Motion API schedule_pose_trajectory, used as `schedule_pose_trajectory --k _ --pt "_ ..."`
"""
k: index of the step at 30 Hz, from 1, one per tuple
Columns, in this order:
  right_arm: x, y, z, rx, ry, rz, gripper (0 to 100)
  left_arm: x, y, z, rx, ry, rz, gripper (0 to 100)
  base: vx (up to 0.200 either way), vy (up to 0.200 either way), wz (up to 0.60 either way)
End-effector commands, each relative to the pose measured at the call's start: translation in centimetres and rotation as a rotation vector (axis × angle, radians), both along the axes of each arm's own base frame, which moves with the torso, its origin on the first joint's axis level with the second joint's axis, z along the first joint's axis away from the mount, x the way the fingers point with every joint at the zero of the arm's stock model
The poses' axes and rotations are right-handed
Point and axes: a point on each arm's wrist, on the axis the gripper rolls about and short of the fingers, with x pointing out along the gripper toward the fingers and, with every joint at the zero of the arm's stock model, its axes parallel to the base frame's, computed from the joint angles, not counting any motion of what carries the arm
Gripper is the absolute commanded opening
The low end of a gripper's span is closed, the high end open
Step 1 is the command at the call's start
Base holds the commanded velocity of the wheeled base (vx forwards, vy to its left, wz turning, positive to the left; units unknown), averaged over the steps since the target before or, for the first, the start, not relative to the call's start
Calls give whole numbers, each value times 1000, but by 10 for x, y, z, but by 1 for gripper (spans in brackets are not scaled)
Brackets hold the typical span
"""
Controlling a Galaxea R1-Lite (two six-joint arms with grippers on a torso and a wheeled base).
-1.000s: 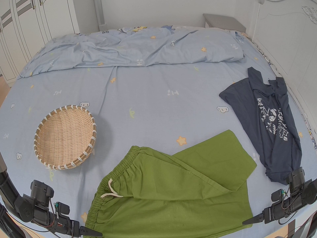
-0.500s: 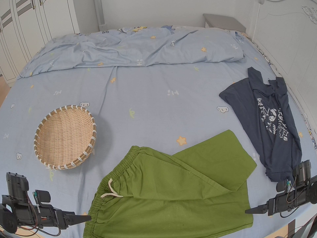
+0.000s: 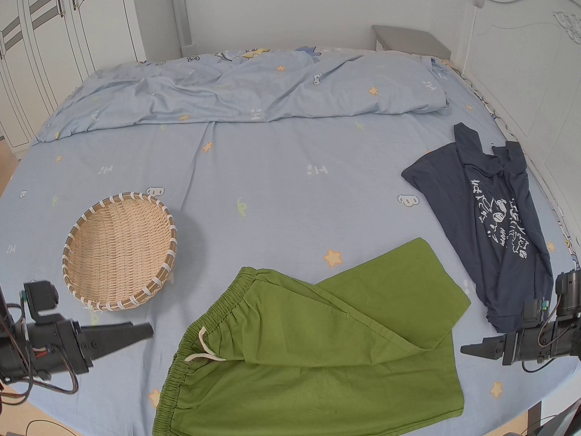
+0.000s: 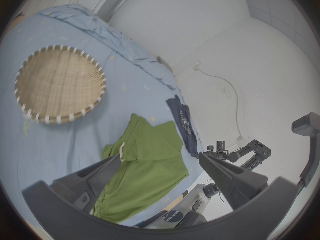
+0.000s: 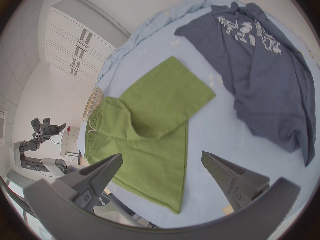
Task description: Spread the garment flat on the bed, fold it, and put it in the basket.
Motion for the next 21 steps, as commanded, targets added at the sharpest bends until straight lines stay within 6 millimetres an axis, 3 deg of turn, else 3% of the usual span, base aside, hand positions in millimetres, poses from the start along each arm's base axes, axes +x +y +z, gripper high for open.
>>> schedule_pose_trajectory --k 1,2,3,6,14,18,21 --pt "40 -2 43 0 -176 -14 100 86 -19 29 8 14 -38 100 0 0 0" --pt "40 -2 43 0 -176 -14 100 86 -19 29 8 14 -38 100 0 0 0" --pt "54 1 56 1 -214 4 100 123 -31 26 30 30 -48 100 0 0 0" --pt "64 5 62 1 -235 24 100 157 -41 18 52 63 -29 100 0 0 0" --pt "70 20 62 8 -235 90 100 253 -93 -36 180 113 122 100 0 0 0" --pt "68 19 61 8 -230 87 100 280 -120 -58 240 102 225 100 0 0 0" --pt "68 17 60 8 -230 79 100 287 -126 -58 235 92 263 100 0 0 0"
